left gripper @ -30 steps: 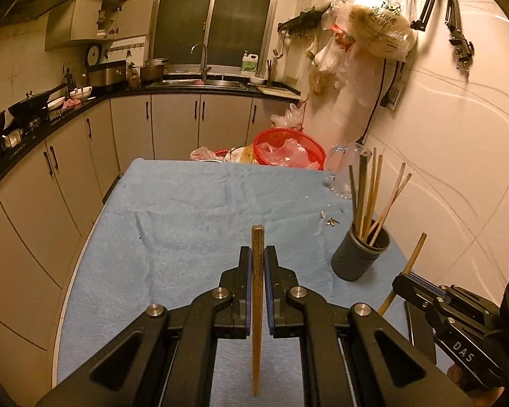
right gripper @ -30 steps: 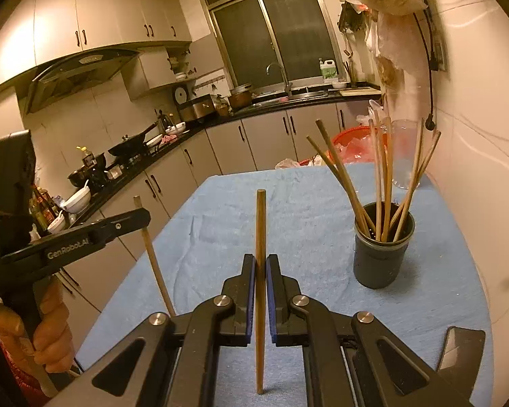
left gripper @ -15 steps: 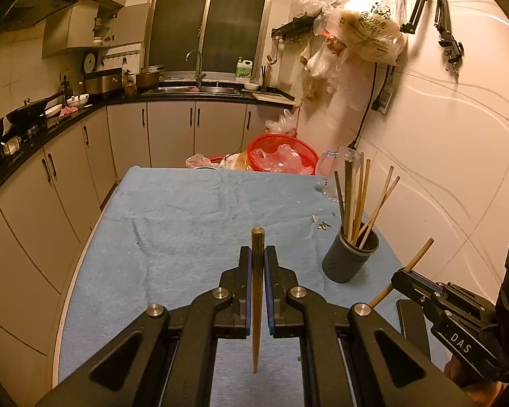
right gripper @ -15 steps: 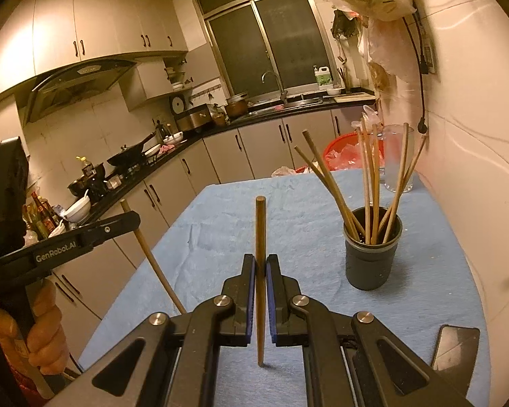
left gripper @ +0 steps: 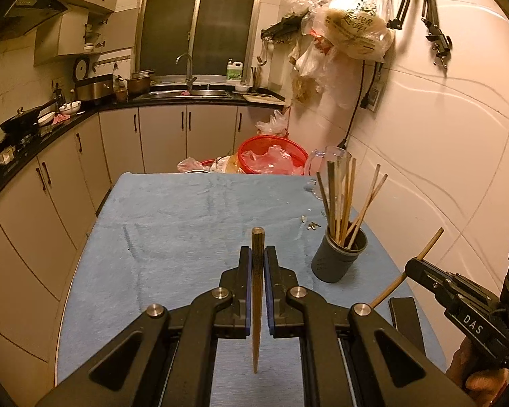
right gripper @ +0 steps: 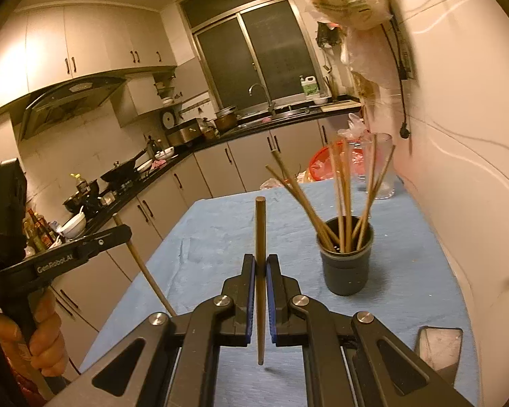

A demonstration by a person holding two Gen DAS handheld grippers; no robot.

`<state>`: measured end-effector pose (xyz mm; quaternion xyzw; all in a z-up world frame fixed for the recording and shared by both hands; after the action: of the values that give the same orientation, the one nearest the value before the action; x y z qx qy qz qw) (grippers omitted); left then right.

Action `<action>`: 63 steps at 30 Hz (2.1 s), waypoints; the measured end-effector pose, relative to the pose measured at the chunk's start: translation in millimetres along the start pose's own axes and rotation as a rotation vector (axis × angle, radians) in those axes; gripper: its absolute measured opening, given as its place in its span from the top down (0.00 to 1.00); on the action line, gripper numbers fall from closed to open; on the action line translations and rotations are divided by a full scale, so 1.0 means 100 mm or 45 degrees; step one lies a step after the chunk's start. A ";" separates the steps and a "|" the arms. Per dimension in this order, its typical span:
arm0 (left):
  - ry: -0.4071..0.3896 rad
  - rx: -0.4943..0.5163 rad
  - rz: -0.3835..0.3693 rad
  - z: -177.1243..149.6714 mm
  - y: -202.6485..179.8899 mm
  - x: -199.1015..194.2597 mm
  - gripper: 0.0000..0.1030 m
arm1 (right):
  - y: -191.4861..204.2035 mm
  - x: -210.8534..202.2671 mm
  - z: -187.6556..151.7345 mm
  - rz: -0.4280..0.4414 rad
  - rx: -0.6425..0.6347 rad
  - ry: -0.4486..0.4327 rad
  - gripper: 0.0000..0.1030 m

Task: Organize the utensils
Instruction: 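Carry the right gripper's chopstick over the cup while the left gripper follows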

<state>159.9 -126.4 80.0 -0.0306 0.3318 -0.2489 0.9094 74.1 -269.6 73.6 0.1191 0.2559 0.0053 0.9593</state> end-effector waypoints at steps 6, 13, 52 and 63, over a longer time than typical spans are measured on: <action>0.012 0.028 -0.028 0.03 -0.18 0.03 0.93 | -0.13 -0.07 0.04 -0.018 0.021 -0.012 0.93; 0.009 0.060 -0.050 0.10 -0.38 0.06 0.93 | -0.24 -0.15 0.09 -0.032 0.043 -0.032 0.93; 0.039 0.141 -0.097 0.44 -1.04 0.37 0.93 | -0.59 -0.22 0.60 -0.035 0.035 -0.086 0.93; -0.012 0.141 -0.116 0.76 -1.20 0.35 0.93 | -0.69 -0.38 1.01 -0.050 0.018 -0.159 0.93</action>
<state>178.3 -256.0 145.2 0.0036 0.3114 -0.3078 0.8991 87.7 -362.2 160.9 0.1210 0.1978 -0.0227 0.9725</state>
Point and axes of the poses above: each gripper's, at about its wrist camera, not at the fingertips, and x roughly the way its jaws point, y to its left, z to its top, the point moved 10 cm from there along x, roughly the way its jaws point, and after that the axes turned 3 degrees about -x, right-handed, at the moved point
